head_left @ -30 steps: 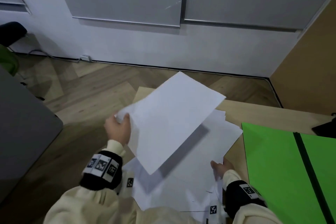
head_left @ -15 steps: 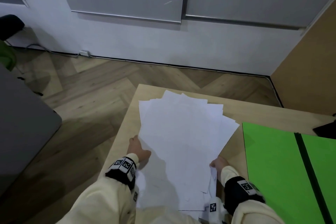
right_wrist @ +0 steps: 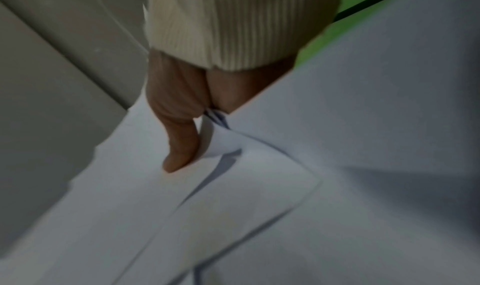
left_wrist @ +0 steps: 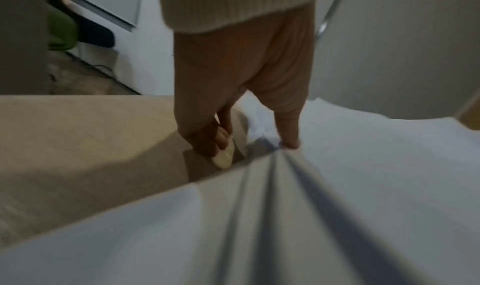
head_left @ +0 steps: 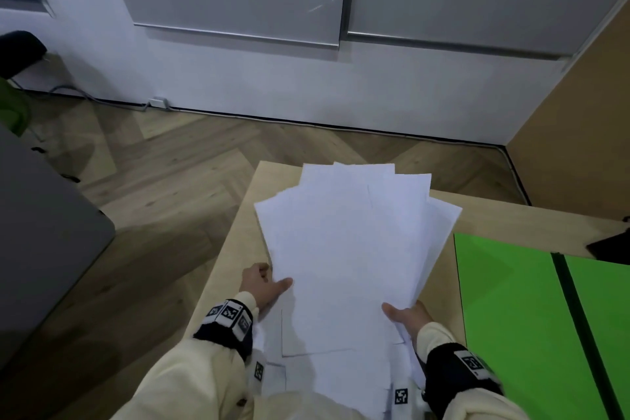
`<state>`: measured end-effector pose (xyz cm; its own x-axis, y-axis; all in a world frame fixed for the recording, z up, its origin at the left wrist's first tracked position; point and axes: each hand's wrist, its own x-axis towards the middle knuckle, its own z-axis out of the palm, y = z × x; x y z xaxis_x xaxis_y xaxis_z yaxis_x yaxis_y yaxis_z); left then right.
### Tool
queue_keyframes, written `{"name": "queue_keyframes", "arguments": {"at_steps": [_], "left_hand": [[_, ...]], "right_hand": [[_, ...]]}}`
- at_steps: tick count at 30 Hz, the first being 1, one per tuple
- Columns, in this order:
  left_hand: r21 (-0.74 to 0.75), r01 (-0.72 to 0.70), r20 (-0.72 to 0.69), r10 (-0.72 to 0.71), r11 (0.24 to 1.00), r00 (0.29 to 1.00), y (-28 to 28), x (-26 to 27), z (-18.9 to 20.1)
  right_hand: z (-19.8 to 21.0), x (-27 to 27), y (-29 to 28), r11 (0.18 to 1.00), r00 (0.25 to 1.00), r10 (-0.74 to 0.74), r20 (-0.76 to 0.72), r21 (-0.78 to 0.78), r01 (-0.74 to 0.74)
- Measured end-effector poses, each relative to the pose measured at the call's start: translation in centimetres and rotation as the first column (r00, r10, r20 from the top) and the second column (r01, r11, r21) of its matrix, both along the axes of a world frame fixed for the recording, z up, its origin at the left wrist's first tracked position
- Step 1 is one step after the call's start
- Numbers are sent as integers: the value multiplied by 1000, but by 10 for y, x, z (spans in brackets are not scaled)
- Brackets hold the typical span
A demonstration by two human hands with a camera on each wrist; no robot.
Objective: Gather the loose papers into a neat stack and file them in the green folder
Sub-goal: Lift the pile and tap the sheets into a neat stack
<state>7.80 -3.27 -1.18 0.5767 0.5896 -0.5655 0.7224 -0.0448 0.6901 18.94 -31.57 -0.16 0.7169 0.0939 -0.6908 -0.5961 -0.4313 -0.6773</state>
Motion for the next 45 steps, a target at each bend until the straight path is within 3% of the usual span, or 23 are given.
{"name": "queue_keyframes", "arguments": {"at_steps": [2,3,5,6,9,12,18,21,23,26,30,34,39,45], "left_hand": [[-86,-21,58,26,996,998,7,-1,4],[-199,0,90,19,980,996,9,-2,7],[-411,54,126,-1,910,992,9,-4,11],[-442,87,152,-21,893,988,7,-4,15],[-369,104,209,-27,924,978,3,2,29],[-362,136,312,-18,922,950,-1,12,53],[-124,161,569,-62,979,820,2,41,144],[-77,161,639,-75,984,765,15,46,188],[-22,209,658,-143,978,739,21,45,204],[31,203,603,-181,979,777,14,49,202],[12,154,551,-135,988,824,-7,53,184],[-36,125,545,-85,992,834,-14,55,180],[-51,65,629,-19,997,777,-10,56,196],[-5,193,520,-162,981,839,6,42,179]], "right_hand": [[-6,0,-13,996,1000,23,-10,84,-22],[-5,-1,-16,993,998,54,-16,108,-52],[1,-4,-21,988,992,128,-10,83,-126],[0,-3,-23,986,987,161,-12,50,-160],[11,-2,-20,987,987,155,-34,-39,-157],[32,13,-8,998,993,-1,115,60,-6],[123,42,17,968,844,-194,500,239,81],[171,48,14,944,776,-247,580,324,59],[184,46,13,938,792,-210,574,348,-4],[184,40,24,954,827,-143,543,298,-30],[168,36,37,953,878,-229,420,279,115],[167,39,42,960,852,-256,456,224,168],[187,50,39,972,880,-168,443,223,73],[187,34,29,974,929,-5,369,213,-79]]}}
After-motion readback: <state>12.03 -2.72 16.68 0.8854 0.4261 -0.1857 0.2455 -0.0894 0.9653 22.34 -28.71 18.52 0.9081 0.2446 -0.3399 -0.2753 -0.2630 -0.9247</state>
